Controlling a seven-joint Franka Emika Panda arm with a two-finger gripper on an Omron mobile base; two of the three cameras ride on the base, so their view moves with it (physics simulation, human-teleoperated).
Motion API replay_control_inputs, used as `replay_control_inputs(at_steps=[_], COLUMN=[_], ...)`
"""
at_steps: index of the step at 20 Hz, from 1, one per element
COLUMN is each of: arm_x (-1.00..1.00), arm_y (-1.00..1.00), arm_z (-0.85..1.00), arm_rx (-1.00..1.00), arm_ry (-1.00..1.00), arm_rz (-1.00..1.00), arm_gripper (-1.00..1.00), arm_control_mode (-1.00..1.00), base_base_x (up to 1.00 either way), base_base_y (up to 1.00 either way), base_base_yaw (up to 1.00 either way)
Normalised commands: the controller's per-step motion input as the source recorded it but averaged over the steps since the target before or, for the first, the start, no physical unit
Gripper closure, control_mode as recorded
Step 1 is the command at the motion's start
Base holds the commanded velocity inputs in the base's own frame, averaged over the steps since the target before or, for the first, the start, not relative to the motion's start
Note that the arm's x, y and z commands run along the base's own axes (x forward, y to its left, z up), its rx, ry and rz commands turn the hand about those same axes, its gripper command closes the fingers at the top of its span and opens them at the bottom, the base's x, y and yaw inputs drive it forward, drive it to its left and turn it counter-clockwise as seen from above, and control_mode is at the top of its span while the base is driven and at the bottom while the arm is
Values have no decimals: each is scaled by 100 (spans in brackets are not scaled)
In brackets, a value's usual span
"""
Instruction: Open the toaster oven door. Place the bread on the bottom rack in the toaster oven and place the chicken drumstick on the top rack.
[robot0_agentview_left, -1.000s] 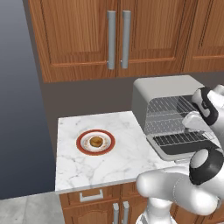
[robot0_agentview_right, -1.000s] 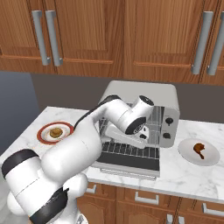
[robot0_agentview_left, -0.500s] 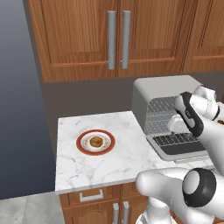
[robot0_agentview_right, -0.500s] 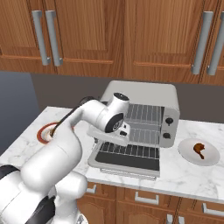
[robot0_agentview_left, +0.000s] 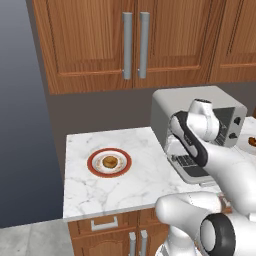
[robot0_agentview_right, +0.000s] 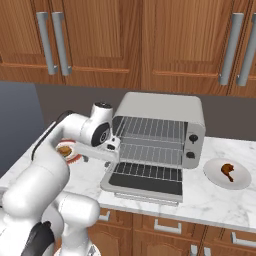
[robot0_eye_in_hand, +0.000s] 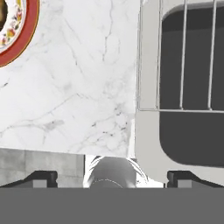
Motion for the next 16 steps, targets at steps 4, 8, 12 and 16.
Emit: replay_control_inputs(at_steps=[4, 8, 12, 16], arm_x=[14, 18, 23, 26], arm_y=[92, 93, 99, 73], arm_z=[0, 0, 0, 0], arm_rx=[-4, -2, -4, -7], arm_ry=[5, 7, 2, 2], arm_rz=[-2, -2, 0, 2], arm_gripper=[-100, -100, -100, -100], arm_control_mode=[-100, -100, -100, -100], base_base_x=[0, 0, 0, 0], base_base_y=[0, 0, 0, 0], base_base_yaw=[0, 0, 0, 0])
